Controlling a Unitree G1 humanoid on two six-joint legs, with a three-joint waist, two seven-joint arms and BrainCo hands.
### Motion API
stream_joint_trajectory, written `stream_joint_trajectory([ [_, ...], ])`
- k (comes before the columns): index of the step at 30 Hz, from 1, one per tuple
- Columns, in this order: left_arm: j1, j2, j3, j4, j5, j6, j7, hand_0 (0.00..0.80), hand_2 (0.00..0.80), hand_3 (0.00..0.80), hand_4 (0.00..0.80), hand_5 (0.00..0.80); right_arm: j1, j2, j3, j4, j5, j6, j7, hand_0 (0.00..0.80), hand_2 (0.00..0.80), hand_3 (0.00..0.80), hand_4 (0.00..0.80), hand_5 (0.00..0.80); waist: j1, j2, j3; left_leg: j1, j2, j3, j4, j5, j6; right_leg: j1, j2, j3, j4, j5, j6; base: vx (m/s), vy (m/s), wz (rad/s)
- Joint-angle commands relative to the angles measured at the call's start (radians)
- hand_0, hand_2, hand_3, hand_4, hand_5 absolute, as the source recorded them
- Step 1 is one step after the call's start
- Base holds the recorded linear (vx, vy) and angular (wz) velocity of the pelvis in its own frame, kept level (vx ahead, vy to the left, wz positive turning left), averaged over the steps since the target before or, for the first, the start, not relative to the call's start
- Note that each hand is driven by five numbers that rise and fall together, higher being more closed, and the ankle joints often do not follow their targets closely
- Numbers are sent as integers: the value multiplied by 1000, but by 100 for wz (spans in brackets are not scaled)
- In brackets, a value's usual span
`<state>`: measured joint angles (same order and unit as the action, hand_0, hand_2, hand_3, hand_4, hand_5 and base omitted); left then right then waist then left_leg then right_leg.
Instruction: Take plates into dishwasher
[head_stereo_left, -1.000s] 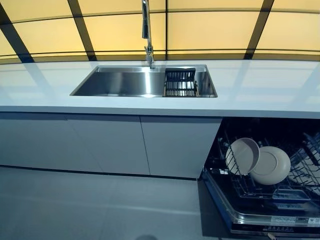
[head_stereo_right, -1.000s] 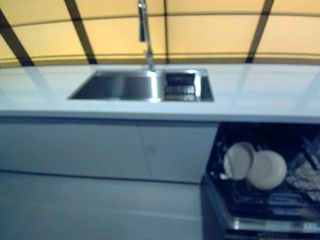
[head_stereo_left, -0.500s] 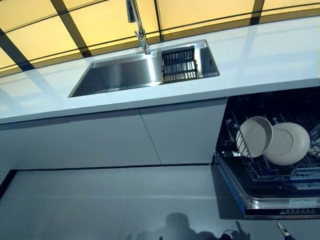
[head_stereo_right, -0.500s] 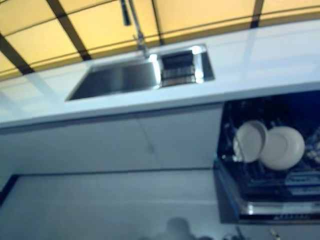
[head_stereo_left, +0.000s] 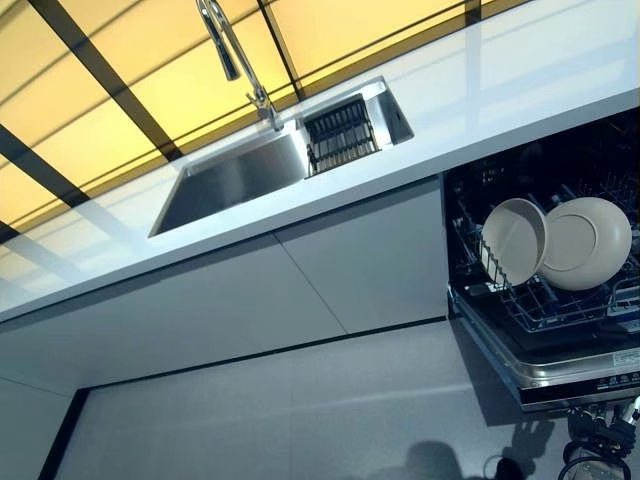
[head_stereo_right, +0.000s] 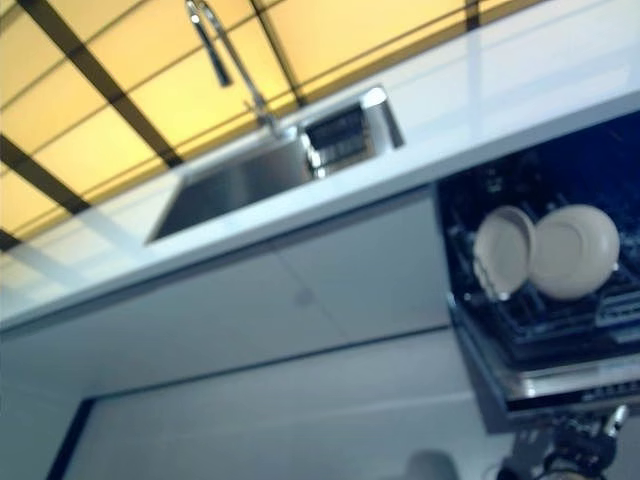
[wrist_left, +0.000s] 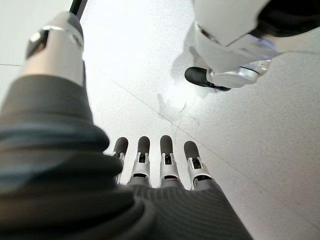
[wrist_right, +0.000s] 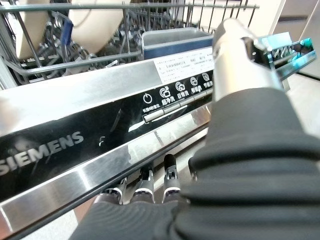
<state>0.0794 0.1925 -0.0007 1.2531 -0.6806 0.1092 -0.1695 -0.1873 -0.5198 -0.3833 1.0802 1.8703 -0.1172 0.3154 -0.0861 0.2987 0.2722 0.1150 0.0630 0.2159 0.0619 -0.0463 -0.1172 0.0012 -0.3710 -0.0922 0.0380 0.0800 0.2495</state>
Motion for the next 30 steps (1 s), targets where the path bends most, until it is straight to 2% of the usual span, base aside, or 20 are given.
stream_joint_trajectory([
  [1,34,52,-17,-13,62,27,7,0,0,0,0,0,-272,-91,25,-234,-106,35,123,0,0,0,0,0,52,-57,-66,-69,64,-45,201,-16,-38,5,2,-46,186,-114,-101,256,-9,2],
  [6,80,76,-4,4,123,35,0,0,0,0,0,0,-291,-124,98,-320,-168,99,125,0,0,0,0,0,79,-94,-100,-17,66,-53,210,-19,-40,96,6,-73,167,-110,-93,208,-39,-3],
  [12,126,120,26,41,183,24,-6,0,0,0,0,0,-295,-109,142,-389,-199,109,86,0,0,0,0,0,111,-141,-149,31,71,-60,206,-21,-39,173,19,-97,142,-102,-80,161,-72,10],
  [19,157,159,54,68,209,0,-14,0,0,0,0,0,-299,-106,144,-373,-272,100,13,0,0,0,0,0,139,-179,-193,66,87,-66,179,-11,-44,224,42,-124,119,-101,-70,75,-64,12],
  [21,158,168,57,72,215,-4,-15,0,0,0,0,0,-279,-110,136,-357,-352,97,-34,0,0,0,0,0,143,-194,-202,71,92,-66,165,-8,-43,231,49,-132,111,-99,-66,2,-78,8],
  [24,155,176,59,70,216,-21,-17,0,0,0,0,0,-235,-114,130,-306,-563,131,-124,0,0,0,0,0,144,-219,-206,72,97,-63,118,8,-38,230,60,-142,78,-83,-56,-87,-98,9],
  [27,126,186,48,75,196,-51,-24,0,0,0,0,0,-209,-124,128,-214,-691,177,-157,0,0,0,0,0,143,-246,-201,60,100,-63,46,37,-31,208,76,-148,22,-52,-45,-231,-103,7],
  [29,110,187,45,75,188,-62,-23,0,0,0,0,0,-207,-131,134,-176,-694,186,-149,0,0,0,0,0,144,-255,-198,51,103,-65,18,51,-29,197,83,-150,-1,-39,-45,-203,-54,3],
  [30,80,191,36,73,165,-80,-21,0,0,0,0,0,-202,-146,140,-112,-770,225,-149,0,0,0,0,0,142,-269,-190,34,105,-70,-21,70,-27,176,97,-153,-31,-24,-46,-226,-44,-1],
])
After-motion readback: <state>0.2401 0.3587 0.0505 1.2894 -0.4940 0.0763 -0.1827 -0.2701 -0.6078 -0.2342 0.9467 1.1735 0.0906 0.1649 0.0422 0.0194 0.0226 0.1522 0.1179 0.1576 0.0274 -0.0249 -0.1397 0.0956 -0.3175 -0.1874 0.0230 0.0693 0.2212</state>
